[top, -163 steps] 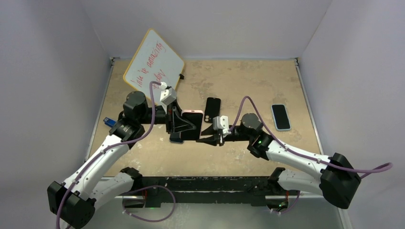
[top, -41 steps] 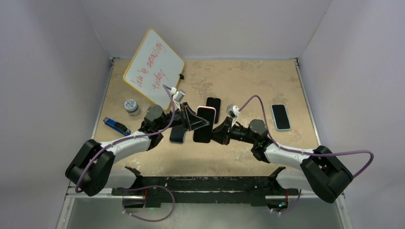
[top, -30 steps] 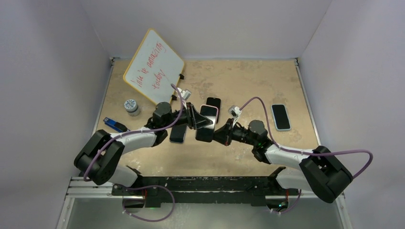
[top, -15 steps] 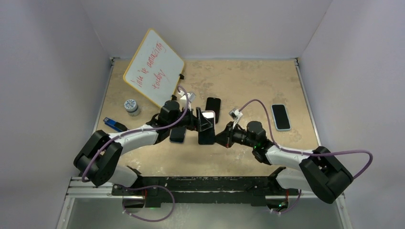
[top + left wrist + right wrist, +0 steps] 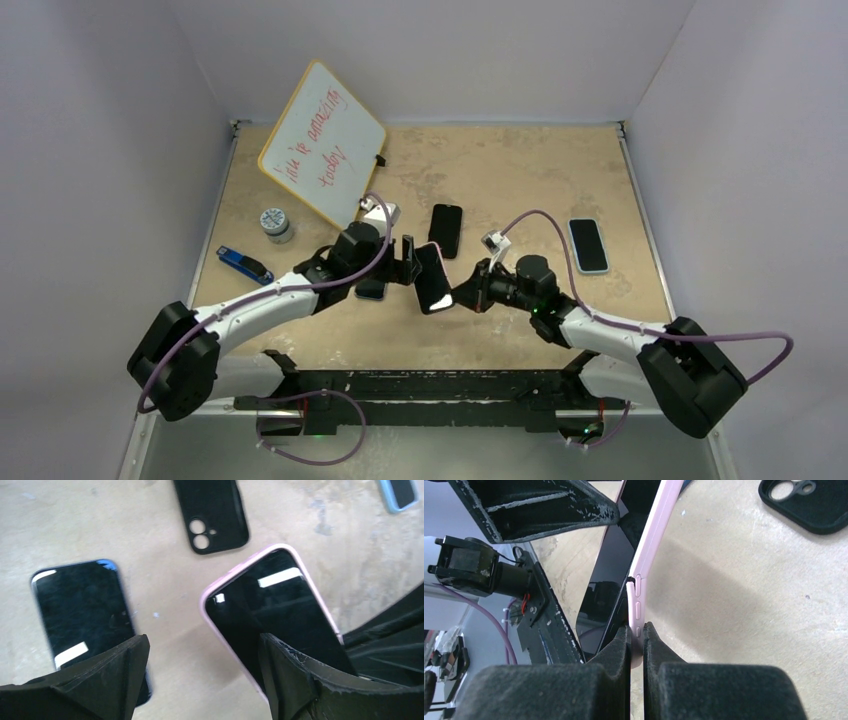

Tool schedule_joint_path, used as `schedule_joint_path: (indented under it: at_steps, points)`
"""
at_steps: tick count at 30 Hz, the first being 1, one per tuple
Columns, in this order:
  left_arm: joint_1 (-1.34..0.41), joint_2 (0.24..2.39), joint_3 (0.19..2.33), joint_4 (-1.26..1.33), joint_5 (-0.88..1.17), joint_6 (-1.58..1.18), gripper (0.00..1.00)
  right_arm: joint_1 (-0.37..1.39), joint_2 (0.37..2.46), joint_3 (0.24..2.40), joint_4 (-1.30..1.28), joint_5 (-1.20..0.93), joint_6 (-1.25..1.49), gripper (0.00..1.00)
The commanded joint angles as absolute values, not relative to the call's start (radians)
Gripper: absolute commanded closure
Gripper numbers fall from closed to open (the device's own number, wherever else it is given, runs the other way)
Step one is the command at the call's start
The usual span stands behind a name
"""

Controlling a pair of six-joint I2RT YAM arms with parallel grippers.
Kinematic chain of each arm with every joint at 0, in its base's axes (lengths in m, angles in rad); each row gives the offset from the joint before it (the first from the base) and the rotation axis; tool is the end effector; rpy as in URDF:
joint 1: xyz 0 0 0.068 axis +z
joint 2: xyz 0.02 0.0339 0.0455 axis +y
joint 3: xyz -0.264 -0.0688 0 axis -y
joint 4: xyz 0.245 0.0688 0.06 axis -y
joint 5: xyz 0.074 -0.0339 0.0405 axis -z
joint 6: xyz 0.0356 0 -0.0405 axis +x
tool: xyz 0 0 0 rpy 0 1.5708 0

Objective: Take the phone out of the phone case
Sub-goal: Remove the phone case from the phone.

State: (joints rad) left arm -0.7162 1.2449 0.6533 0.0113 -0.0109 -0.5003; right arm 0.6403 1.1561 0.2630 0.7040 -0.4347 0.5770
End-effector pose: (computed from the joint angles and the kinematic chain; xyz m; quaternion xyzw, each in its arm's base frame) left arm 0.1994 -0.1730 0.2167 0.0922 0.8750 -0.2676 0.3927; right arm 0.1662 0.1425 0.1819 -0.1612 0.7478 0.4921 0.4154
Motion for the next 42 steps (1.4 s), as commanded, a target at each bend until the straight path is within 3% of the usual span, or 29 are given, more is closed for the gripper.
schedule_joint_path:
  at_steps: [1, 12, 21, 31, 42]
  points:
    - [-0.720, 1.217, 0.683, -0.088, -0.172, -0.441, 0.18, 0.641, 1.109, 0.290, 0.748, -0.421, 0.619, 1.00]
    - [-1.044, 1.242, 0.769, -0.165, -0.542, -0.315, 0.16, 0.641, 1.085, 0.355, 0.480, -0.269, 0.656, 1.00]
    - [-1.275, 1.369, 0.831, -0.117, -0.676, -0.157, 0.17, 0.642, 1.120, 0.389, 0.401, -0.285, 0.750, 1.00]
    - [-1.370, 1.556, 0.919, -0.104, -0.798, -0.073, 0.32, 0.641, 1.143, 0.407, 0.397, -0.314, 0.799, 1.00]
    - [-1.388, 1.627, 0.934, -0.026, -0.760, -0.039, 0.33, 0.641, 1.152, 0.407, 0.418, -0.344, 0.828, 1.00]
